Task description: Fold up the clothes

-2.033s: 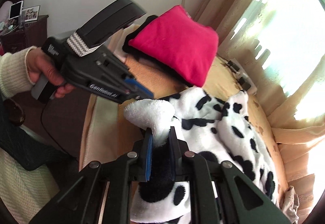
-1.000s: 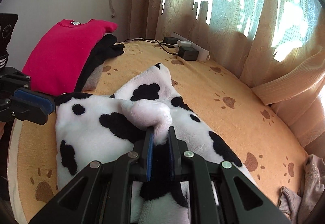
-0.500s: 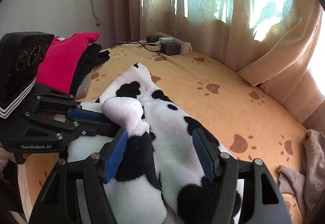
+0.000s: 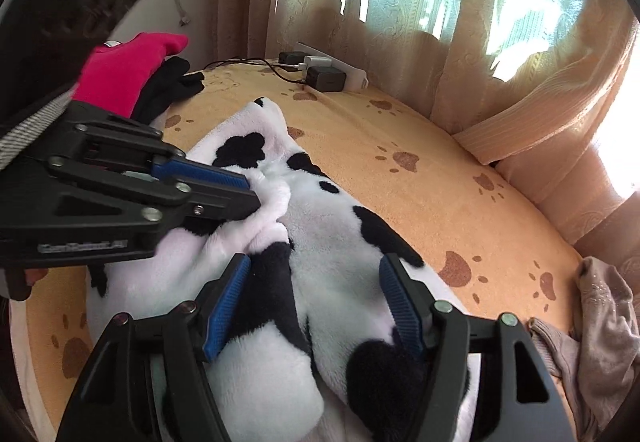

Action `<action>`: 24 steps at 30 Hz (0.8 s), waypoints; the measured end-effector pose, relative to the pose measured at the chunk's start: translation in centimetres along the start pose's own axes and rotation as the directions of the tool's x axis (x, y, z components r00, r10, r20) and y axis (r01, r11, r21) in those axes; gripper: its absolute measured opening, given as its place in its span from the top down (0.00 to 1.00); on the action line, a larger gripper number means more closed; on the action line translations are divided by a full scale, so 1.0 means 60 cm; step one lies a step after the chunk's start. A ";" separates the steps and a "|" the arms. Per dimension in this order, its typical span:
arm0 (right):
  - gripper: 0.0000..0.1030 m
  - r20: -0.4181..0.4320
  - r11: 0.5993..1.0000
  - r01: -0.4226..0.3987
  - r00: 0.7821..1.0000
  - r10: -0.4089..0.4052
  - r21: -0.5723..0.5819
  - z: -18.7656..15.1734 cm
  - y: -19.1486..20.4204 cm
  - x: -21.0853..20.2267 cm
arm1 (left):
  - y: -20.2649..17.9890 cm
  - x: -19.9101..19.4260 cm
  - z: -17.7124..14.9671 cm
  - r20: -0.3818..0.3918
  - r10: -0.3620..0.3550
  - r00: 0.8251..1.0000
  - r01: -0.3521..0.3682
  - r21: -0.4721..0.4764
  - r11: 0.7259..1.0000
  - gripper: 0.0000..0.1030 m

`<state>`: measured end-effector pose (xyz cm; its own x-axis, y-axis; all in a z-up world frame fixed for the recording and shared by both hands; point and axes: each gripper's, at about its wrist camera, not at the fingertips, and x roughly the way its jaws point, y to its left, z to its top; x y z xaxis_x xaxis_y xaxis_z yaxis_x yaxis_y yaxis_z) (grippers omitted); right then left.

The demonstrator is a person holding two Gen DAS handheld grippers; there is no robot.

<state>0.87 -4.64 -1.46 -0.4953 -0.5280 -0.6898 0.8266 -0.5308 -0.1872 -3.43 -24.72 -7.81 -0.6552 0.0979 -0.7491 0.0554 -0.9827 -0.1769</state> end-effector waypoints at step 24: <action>0.34 -0.004 0.912 0.395 0.918 -0.397 0.109 -0.412 0.192 -0.383 | 0.042 -0.005 -0.024 0.026 0.083 0.996 -0.081 -0.084 0.993 0.88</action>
<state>28.39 17.77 -5.03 -0.7816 -0.2715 -0.5616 0.5292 -0.7652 -0.3666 -2.04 -27.02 -8.96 -0.6673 0.0117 -0.7447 0.1713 -0.9707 -0.1688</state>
